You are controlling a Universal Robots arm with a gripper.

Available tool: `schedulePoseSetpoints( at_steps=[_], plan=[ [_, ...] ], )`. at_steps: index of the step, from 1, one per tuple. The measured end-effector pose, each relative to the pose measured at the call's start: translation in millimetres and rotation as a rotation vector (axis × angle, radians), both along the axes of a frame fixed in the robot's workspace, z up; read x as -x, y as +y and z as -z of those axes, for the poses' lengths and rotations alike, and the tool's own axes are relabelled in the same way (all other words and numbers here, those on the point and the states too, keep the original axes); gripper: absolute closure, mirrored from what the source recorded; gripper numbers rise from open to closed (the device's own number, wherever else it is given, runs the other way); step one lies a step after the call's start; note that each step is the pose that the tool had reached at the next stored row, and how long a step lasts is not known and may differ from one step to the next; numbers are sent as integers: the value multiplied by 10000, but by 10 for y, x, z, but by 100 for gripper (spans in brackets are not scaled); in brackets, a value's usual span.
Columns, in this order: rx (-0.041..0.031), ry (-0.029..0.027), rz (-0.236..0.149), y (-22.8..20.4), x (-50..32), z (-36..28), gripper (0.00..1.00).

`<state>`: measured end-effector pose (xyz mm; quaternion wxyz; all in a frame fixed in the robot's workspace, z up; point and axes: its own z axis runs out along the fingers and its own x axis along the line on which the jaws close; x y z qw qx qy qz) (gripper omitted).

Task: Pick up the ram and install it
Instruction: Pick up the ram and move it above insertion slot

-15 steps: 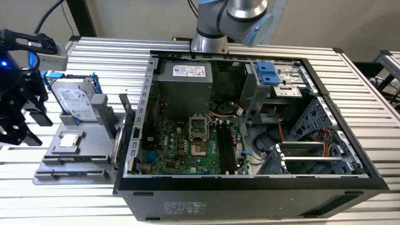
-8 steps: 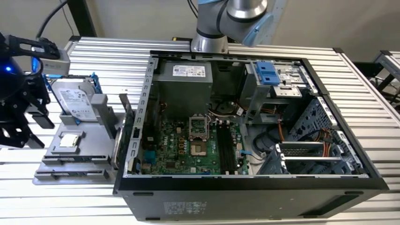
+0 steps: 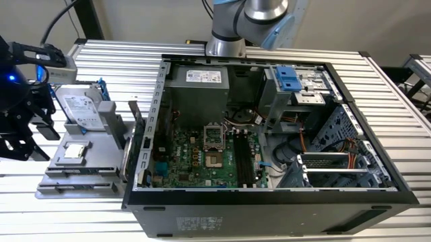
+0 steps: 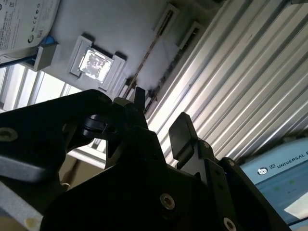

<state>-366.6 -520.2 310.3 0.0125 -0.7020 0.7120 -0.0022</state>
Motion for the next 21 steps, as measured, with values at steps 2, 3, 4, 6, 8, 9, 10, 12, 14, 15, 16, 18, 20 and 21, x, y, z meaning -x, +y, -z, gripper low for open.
schedulePoseSetpoints(
  at_steps=[2, 3, 4, 6, 8, 9, 10, 12, 14, 15, 16, 18, 20, 21],
  plan=[
    [0, 0, 1, 0, 0, 1, 0],
    [-2, -2, 0, 0, 0, 2, 0],
    [-2, -1, 0, 0, 0, 3, 0],
    [-5, -5, 0, 0, 0, 14, 0],
    [-2, -2, 0, 0, 0, 29, 0],
    [-2, -2, 0, 0, 0, 40, 0],
    [-3, -3, 0, 0, 0, 53, 0],
    [-2, -2, 1, 0, 0, 75, 0],
    [-2, -1, 1, -1, 0, 98, 0],
    [-2, 0, 1, -1, 1, 106, 0],
    [-2, 1, 0, -2, 0, 113, 0],
    [-2, 16, 1, -4, 0, 130, 0],
    [-2, 53, 0, -6, 0, 146, 0],
    [-2, 78, 0, -7, 0, 154, 0]
  ],
)
